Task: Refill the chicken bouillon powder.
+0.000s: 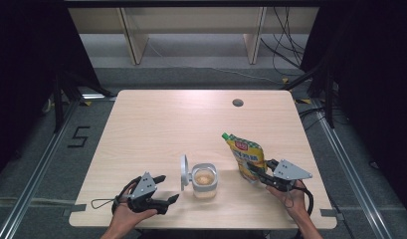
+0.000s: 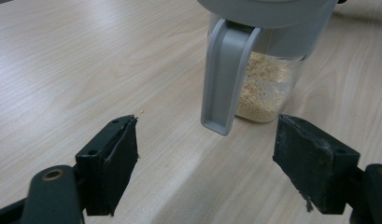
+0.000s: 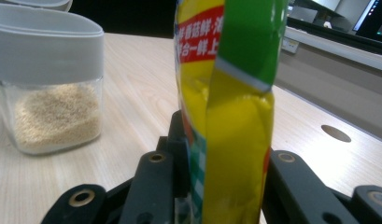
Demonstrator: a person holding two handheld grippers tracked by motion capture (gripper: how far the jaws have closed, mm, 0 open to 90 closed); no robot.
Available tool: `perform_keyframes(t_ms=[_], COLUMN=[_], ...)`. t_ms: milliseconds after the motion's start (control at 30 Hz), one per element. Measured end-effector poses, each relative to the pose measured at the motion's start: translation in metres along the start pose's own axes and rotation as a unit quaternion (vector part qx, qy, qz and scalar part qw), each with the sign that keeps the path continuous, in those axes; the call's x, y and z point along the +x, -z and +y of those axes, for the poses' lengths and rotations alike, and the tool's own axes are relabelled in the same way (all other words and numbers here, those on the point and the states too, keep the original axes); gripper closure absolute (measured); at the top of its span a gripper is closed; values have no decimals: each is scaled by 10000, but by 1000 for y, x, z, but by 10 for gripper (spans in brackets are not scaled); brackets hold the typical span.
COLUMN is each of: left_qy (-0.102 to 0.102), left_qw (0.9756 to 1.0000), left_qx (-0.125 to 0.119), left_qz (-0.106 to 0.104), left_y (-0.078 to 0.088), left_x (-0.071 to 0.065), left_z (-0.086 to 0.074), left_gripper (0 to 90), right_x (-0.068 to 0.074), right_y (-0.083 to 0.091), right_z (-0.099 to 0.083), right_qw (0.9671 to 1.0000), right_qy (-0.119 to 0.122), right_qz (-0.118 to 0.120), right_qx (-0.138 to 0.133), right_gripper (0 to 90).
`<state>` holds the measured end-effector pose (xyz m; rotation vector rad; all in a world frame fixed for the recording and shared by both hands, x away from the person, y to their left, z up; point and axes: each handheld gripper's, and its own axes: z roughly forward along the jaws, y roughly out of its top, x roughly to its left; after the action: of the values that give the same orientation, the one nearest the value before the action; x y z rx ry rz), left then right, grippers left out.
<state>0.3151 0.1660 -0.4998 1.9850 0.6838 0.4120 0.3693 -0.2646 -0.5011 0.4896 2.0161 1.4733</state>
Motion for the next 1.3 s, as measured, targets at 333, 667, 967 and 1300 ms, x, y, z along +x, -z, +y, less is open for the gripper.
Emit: perform_keyframes(t_ms=[333, 667, 967, 1300], left_qy=[-30, 79, 97, -30], left_qw=[10000, 10000, 9999, 10000], left_qx=[0, 44, 20, 27], left_qz=[-3, 28, 25, 23], left_y=[1, 0, -1, 0], left_x=[0, -1, -1, 0], left_z=[0, -1, -1, 0], left_gripper=[214, 214, 214, 214], right_x=[1, 2, 2, 17], right_y=[7, 15, 16, 29], right_z=[0, -2, -1, 10], right_qw=[9998, 9984, 9979, 9922], right_qy=[-1, -257, -284, -848], right_qz=[36, -290, -262, -750], right_qx=[210, 411, 520, 526], right_gripper=[715, 698, 636, 390])
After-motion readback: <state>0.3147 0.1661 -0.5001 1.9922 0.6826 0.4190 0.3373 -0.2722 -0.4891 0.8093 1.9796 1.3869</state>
